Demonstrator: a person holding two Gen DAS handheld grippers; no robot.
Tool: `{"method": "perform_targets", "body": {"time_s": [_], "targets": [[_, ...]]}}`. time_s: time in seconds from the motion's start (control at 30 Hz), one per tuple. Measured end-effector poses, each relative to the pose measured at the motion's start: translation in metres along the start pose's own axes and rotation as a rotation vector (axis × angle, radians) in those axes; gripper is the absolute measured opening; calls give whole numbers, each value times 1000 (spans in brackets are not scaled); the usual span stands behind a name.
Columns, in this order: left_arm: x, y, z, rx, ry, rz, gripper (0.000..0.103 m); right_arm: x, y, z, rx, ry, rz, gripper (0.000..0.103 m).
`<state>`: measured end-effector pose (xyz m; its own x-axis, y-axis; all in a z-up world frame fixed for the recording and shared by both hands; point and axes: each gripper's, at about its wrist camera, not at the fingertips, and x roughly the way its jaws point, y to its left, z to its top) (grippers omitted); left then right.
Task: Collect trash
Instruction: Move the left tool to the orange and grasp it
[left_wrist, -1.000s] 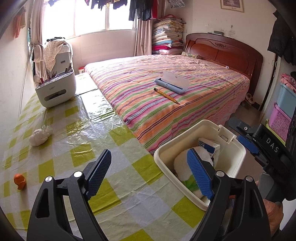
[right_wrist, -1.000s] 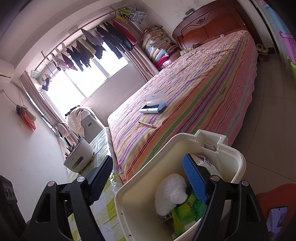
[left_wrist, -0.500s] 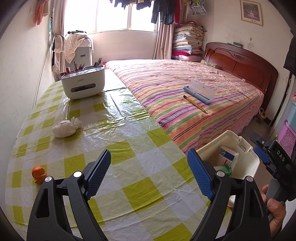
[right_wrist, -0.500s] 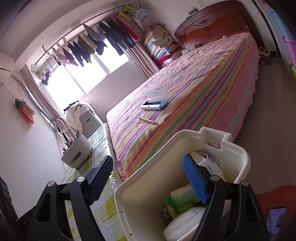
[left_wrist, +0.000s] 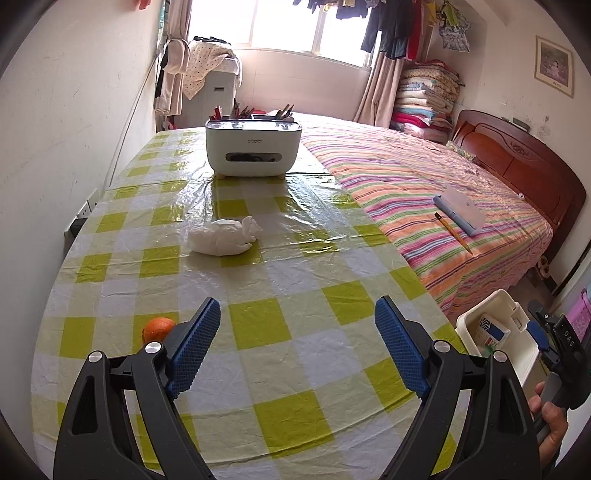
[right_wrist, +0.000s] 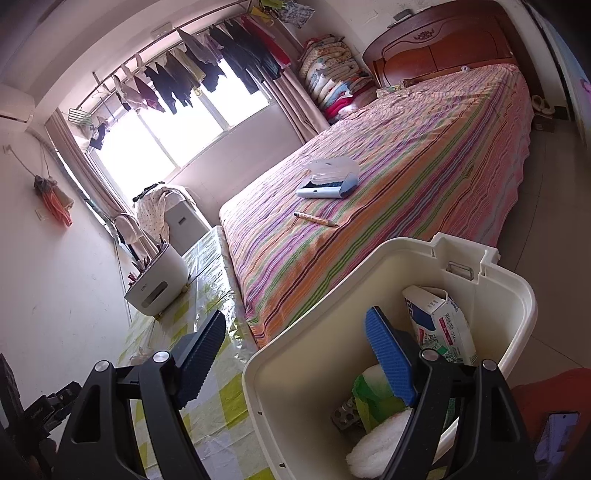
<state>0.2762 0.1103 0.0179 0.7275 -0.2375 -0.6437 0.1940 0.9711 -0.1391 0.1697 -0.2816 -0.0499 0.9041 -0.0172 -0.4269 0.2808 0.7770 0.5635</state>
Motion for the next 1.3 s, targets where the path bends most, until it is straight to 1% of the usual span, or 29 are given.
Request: {"method": "perform_targets", "body": {"time_s": [0.1, 0.2, 0.3, 0.37, 0.43, 0.5, 0.7, 0.83, 1.0, 1.07, 1.1, 1.13, 1.17, 1.23, 1.27, 1.3], "targets": [[-2, 27, 0, -13, 18, 12, 84, 5, 7, -5, -16, 14, 7, 76], [-2, 50, -1, -14, 28, 40, 84, 10, 12, -10, -34, 32, 10, 76], [5, 71, -2, -37, 57, 53, 84, 16, 18, -14, -54, 50, 11, 76], [14, 82, -4, -42, 92, 45, 84, 19, 22, -17, -65, 59, 13, 76], [21, 92, -6, -52, 118, 64, 84, 20, 24, -20, -74, 66, 14, 76], [26, 99, -8, -67, 134, 60, 84, 22, 28, -23, -84, 70, 16, 76], [42, 114, -12, -167, 187, 44, 84, 25, 40, -29, -131, 84, 34, 76], [54, 112, -16, -168, 238, 41, 84, 26, 54, -34, -190, 95, 48, 76], [63, 113, -19, -196, 258, 46, 83, 27, 73, -38, -253, 118, 78, 76], [67, 115, -20, -211, 267, 46, 77, 26, 82, -38, -277, 123, 103, 76], [68, 116, -21, -219, 274, 42, 69, 26, 88, -37, -290, 125, 118, 76], [70, 118, -21, -227, 279, 43, 62, 27, 95, -36, -303, 126, 133, 76], [71, 119, -22, -233, 285, 44, 60, 27, 102, -34, -312, 128, 147, 76], [74, 119, -23, -234, 293, 45, 52, 29, 118, -31, -336, 137, 186, 76], [75, 120, -23, -237, 298, 47, 50, 31, 127, -29, -352, 144, 206, 76], [76, 120, -24, -245, 299, 47, 42, 34, 137, -28, -369, 152, 225, 76]]}}
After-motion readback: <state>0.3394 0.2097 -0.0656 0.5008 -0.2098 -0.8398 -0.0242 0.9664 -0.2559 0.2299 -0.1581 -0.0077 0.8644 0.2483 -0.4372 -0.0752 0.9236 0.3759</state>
